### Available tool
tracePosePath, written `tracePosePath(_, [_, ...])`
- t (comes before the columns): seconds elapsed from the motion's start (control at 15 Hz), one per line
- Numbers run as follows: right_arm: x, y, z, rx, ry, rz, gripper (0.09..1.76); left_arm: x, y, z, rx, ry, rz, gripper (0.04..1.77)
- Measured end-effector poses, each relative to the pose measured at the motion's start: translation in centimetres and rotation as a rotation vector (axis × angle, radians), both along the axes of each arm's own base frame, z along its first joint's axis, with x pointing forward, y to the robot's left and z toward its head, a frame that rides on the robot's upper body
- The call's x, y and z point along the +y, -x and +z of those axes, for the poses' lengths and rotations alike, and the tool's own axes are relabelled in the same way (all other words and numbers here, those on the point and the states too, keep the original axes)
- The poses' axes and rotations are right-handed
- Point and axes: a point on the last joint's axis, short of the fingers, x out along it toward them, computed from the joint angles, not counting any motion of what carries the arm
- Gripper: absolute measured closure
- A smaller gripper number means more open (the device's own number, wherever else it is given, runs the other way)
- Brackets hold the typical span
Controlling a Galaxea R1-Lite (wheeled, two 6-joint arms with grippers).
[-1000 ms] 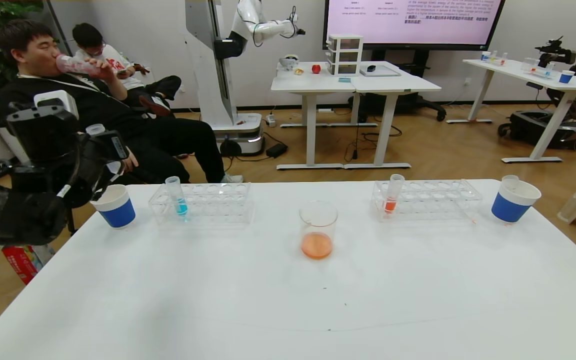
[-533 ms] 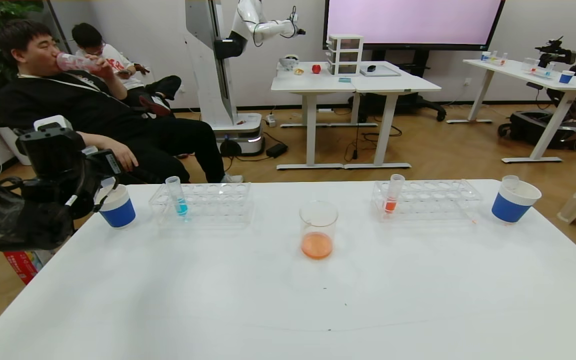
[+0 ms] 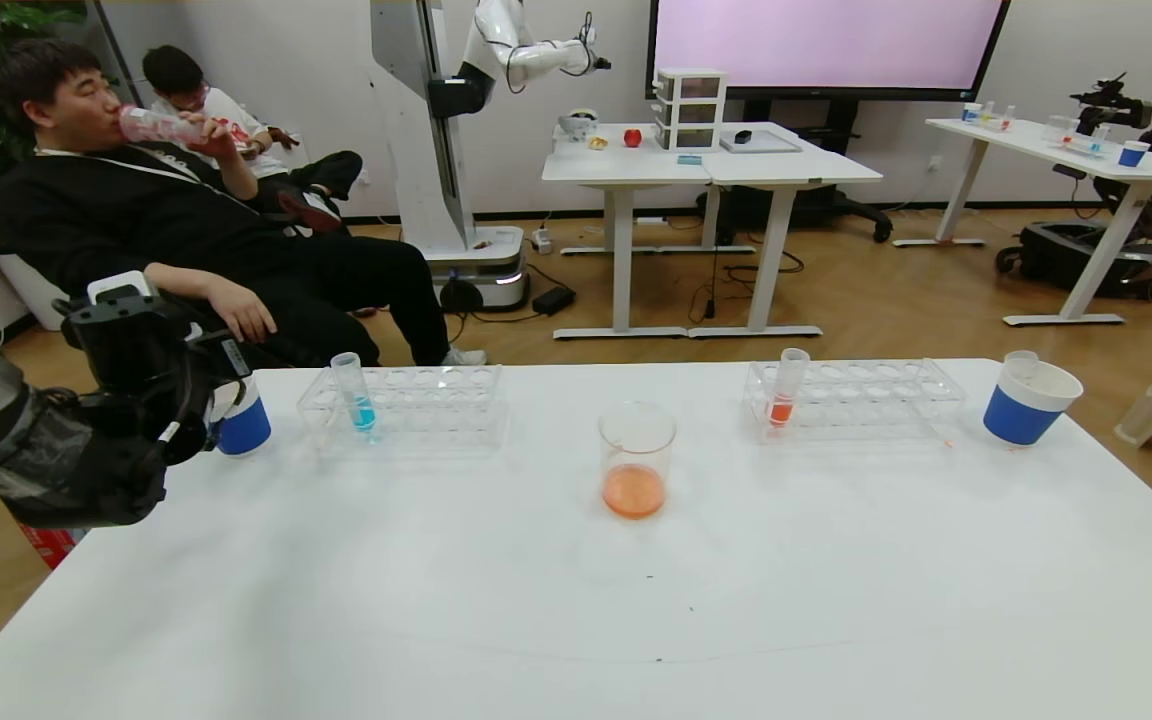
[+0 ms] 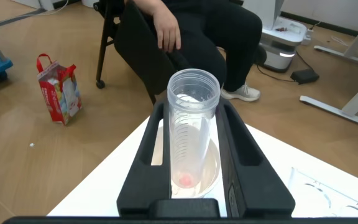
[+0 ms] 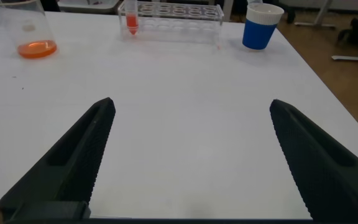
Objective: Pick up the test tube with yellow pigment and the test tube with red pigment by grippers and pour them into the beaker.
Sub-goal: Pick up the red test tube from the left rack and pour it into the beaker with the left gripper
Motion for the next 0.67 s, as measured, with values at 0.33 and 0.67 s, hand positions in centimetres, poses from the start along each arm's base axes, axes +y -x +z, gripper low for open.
tracePosePath(0.33, [0.0, 0.0, 0.0, 0.0, 0.0, 0.0, 0.11, 0.2, -0.1, -1.1, 0.029, 0.005, 0.008, 1.35])
tracePosePath(0.67, [0.0, 0.0, 0.0, 0.0, 0.0, 0.0, 0.11, 0.2, 0.0, -1.7, 0.042, 0.008, 0.009, 1.35])
